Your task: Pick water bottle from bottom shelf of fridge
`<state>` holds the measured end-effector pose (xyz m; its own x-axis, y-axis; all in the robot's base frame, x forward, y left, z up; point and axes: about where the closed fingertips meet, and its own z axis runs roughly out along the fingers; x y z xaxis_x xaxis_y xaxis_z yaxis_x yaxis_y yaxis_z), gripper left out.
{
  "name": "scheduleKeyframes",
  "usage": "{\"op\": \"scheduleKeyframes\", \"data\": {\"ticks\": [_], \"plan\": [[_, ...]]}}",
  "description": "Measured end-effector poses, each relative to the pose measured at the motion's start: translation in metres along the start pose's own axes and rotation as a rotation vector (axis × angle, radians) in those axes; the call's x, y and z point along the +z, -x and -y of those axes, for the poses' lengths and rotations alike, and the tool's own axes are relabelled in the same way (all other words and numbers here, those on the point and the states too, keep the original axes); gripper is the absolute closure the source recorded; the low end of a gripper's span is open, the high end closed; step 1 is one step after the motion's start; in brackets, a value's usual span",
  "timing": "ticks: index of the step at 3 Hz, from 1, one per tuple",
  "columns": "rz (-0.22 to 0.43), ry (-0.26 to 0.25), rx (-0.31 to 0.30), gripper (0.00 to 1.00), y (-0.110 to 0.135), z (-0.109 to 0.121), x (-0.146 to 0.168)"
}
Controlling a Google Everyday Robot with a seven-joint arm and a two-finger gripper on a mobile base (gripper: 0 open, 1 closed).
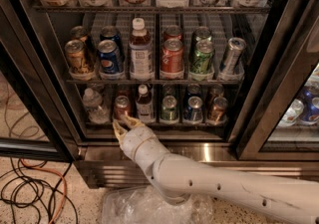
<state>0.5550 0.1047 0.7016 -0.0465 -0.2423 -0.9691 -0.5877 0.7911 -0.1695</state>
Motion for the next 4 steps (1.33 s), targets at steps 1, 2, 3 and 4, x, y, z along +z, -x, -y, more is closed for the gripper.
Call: {"op": "scheduleKeyframes", "data": {"ticks": [1,2,3,4], "plan": [[0.046,0.093,0.057,0.42,-0.012,-0.01,0.014],[0.05,0.128,0.061,0.44,-0.012,-0.02,0.013],[0.072,0.098,0.047,0.44,-0.011,-0.018,0.011],[0.124,0.143,0.063,0.4,-0.016,-0.026,0.033]]}}
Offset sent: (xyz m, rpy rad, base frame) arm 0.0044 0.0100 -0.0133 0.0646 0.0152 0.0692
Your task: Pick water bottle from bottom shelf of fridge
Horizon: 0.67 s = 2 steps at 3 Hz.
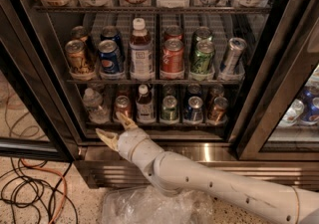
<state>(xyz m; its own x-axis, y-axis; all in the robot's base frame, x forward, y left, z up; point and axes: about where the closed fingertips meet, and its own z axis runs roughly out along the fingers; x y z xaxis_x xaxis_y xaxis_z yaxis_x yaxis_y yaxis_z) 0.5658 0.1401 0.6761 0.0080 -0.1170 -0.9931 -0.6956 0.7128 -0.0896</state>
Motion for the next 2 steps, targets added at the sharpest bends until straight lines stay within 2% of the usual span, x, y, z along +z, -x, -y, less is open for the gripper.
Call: {"op": "scheduleKeyframes", "data": {"ticks": [1,2], "plan": [[0.003,0.011,0.009,0.38,-0.0021,-0.002,0.0007],[0.003,0.011,0.008,0.57,-0.0019,-0.0021,0.0009]]}}
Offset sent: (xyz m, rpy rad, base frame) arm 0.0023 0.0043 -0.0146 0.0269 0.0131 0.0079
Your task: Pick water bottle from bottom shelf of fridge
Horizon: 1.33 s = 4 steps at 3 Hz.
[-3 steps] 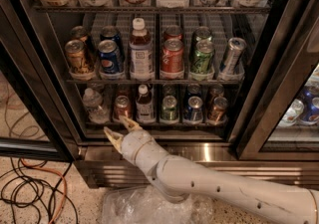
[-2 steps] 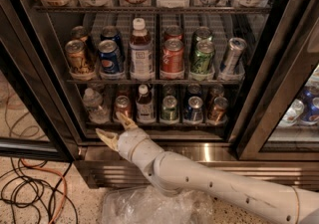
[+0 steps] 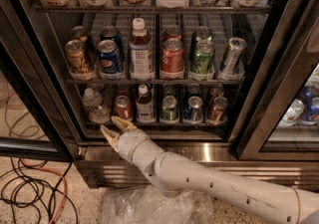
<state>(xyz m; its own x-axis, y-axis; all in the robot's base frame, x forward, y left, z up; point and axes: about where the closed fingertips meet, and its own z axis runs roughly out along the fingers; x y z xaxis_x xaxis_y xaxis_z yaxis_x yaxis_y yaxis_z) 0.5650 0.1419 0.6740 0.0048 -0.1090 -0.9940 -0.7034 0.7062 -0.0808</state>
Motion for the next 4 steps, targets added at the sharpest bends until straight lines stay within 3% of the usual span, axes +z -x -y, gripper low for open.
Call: {"op": "scheduleKeyframes", "data": {"ticks": [1,3,4], "plan": [[0.033,0.019,0.004,0.66,-0.005,0.0019,0.0246],[0.036,0.006,0.01,0.58,-0.0056,0.0057,0.0231],[0.036,0.006,0.01,0.47,-0.0056,0.0057,0.0231]]}}
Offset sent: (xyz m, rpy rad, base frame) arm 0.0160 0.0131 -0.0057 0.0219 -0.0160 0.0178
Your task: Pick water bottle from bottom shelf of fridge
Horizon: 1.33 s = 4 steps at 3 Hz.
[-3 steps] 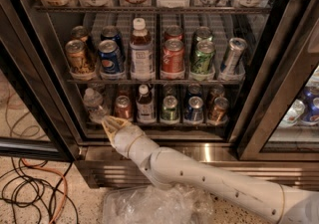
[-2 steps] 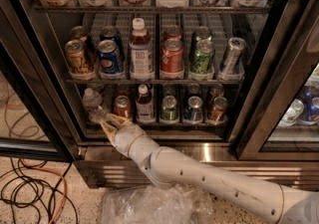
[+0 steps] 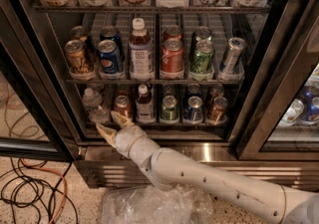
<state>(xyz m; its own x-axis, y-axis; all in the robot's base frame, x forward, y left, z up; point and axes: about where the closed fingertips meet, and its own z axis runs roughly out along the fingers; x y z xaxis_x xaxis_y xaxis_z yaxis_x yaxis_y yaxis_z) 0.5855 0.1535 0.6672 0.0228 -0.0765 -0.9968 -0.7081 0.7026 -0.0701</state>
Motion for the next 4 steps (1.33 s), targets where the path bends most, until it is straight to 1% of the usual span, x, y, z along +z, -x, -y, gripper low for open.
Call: {"op": "scheduleKeyframes", "data": {"ticks": [1,2,3,4], "plan": [[0.055,0.014,0.005,0.48,0.001,0.013,0.019],[0.063,0.006,0.012,0.5,-0.002,0.023,0.022],[0.067,0.035,0.021,0.58,-0.006,0.005,0.035],[0.079,0.097,0.035,0.52,-0.013,-0.015,0.067]]}}
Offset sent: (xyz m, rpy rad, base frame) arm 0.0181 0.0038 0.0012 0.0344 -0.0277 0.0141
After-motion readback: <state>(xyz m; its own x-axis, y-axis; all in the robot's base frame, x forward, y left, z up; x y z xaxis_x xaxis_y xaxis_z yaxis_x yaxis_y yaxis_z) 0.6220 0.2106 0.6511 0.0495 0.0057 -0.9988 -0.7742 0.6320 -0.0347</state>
